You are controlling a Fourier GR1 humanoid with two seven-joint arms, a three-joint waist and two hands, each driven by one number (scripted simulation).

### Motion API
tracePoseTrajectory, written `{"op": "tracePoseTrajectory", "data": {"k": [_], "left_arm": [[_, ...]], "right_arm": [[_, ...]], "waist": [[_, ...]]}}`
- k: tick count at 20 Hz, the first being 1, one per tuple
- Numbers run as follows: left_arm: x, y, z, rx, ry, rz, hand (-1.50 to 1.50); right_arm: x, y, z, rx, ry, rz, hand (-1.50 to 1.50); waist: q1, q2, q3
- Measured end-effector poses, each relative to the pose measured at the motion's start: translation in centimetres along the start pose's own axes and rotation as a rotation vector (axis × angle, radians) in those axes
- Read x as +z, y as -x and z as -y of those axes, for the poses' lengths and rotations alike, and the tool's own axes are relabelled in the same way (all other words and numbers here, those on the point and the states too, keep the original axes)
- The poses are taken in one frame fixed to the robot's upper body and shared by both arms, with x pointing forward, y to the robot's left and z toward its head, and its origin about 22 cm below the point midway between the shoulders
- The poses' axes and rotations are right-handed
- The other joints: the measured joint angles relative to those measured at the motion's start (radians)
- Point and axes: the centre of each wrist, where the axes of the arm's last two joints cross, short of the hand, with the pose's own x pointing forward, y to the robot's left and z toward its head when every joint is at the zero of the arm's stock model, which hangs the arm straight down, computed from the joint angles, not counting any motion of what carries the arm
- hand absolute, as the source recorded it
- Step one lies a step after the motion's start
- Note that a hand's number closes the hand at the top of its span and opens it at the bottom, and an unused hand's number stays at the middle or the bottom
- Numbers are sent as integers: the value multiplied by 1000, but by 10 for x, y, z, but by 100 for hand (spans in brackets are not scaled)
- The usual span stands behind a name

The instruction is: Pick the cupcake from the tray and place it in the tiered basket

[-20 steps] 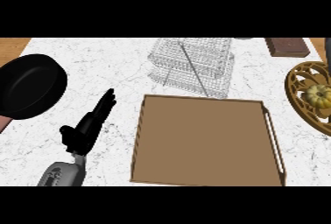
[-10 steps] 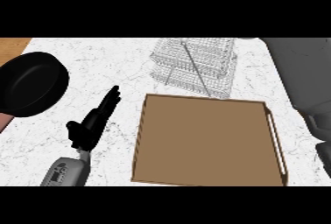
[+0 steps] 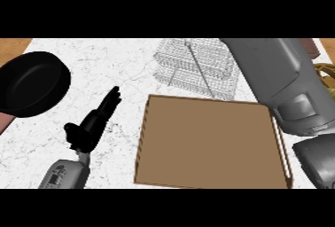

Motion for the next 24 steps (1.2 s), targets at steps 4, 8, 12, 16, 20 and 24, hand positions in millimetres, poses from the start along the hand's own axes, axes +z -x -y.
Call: {"op": "tracePoseTrajectory", "data": {"k": [4,8,12,16,20,24], "left_arm": [[0,1,4,-3,1,2,0],[1,3,0,-3,1,4,0],[-1,0,3,0,0,2,0],[5,3,5,3,-4,-4,0],[7,10,3,2,-12,-6,0],[9,9,-3,-1,-16,-11,0]], "right_arm": [[-4,-1,-7,-69,-31,-7,150],[-5,-6,-14,-157,-84,-56,150],[-8,-1,-23,-290,-167,-191,-150],[-9,1,-25,-411,-198,-236,-150],[-13,6,-15,-483,-122,-230,-150],[-16,8,7,-480,69,-229,-150]], "waist": [[6,3,0],[8,3,0],[7,3,0],[3,0,0],[-6,-1,0],[-13,-5,0]]}}
